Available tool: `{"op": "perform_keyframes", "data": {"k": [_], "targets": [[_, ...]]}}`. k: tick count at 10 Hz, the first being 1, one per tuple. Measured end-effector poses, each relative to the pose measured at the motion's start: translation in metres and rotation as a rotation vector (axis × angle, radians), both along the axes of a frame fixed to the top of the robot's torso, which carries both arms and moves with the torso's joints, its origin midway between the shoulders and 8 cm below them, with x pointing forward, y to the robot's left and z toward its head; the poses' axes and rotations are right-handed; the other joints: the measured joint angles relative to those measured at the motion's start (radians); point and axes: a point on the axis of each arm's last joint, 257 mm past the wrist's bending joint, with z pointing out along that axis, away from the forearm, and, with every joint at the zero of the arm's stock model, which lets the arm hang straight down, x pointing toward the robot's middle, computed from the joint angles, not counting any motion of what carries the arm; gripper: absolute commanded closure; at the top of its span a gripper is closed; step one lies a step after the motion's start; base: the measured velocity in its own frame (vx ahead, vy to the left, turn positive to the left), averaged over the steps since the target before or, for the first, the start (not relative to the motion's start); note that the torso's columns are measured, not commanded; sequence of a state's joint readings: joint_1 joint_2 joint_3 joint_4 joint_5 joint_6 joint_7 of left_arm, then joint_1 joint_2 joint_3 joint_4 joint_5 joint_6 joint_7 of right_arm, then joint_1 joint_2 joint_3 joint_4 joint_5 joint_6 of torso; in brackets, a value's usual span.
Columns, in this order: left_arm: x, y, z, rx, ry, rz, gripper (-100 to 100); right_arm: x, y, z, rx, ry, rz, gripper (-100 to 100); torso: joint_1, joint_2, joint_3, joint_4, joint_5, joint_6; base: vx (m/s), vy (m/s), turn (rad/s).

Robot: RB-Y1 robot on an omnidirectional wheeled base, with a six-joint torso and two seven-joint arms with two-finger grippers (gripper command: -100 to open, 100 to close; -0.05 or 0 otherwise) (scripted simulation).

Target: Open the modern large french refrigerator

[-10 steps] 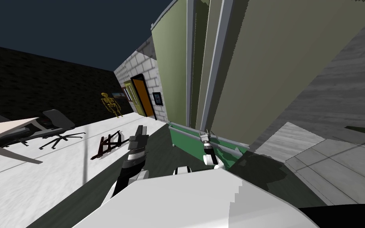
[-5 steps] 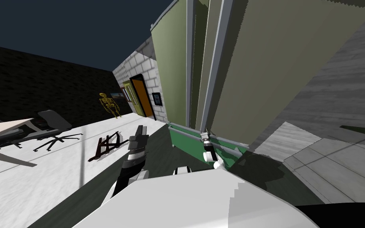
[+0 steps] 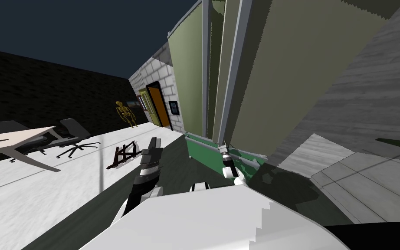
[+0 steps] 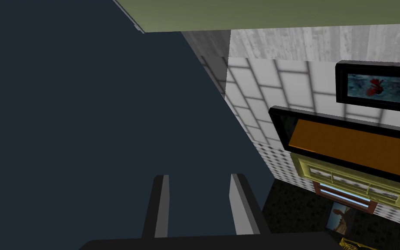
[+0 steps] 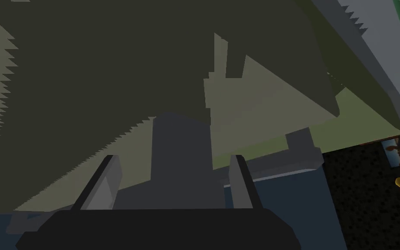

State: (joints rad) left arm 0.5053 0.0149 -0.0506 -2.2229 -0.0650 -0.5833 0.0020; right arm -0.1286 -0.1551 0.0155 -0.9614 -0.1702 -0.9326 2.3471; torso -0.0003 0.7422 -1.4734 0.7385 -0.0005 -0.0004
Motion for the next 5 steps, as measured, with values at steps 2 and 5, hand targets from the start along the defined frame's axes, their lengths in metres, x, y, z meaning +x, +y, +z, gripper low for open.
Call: {"op": "perform_keyframes", "data": {"k": [2,5], "targets": [[0.000,0.000,0.000,0.000,0.000,0.000,0,0.003,0.017,0.000,0.001,0.006,0.061,100,-0.001,-0.001,-0.001,0.002,0.001,0.002,-0.206,-0.116,0.092],[0.000,0.000,0.000,0.000,0.000,0.000,0,0.007,0.038,0.000,0.000,0.015,0.151,100,-0.001,-0.002,-0.001,0.002,0.002,0.002,-0.210,-0.099,0.082]]}}
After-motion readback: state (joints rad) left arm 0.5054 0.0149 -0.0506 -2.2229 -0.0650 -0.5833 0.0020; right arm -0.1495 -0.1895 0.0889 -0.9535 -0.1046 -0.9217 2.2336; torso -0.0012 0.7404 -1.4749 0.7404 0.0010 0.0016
